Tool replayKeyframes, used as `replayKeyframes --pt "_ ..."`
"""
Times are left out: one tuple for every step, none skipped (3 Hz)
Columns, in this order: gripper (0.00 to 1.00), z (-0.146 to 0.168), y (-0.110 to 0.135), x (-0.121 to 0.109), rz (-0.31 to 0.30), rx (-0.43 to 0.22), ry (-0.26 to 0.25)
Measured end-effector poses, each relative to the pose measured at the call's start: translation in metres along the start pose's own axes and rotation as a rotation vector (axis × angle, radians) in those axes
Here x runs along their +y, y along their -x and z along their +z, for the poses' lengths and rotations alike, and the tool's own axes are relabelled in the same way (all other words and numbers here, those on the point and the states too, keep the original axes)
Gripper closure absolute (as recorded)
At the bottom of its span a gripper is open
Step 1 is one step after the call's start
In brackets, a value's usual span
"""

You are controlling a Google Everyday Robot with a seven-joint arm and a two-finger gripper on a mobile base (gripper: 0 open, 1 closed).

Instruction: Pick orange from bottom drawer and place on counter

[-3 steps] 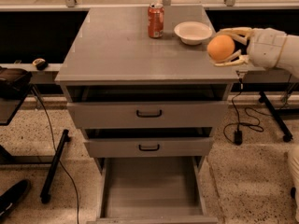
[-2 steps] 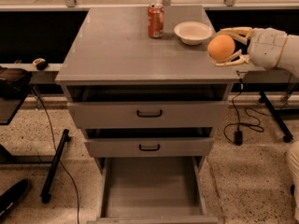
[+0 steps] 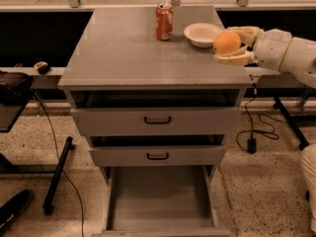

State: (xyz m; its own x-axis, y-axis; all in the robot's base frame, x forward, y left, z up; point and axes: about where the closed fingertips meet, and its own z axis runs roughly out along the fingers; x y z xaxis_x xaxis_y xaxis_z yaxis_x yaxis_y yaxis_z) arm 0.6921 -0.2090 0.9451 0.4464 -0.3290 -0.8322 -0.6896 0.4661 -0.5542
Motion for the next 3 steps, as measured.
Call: replayKeyframes --pt "1.00 0.017 -0.002 0.004 0.166 0.050 0.021" --pt "1.00 0.030 -0.011 0.013 0.300 0.118 0.087" --pt "1.00 0.041 -0.023 0.032 0.406 0.171 0.181"
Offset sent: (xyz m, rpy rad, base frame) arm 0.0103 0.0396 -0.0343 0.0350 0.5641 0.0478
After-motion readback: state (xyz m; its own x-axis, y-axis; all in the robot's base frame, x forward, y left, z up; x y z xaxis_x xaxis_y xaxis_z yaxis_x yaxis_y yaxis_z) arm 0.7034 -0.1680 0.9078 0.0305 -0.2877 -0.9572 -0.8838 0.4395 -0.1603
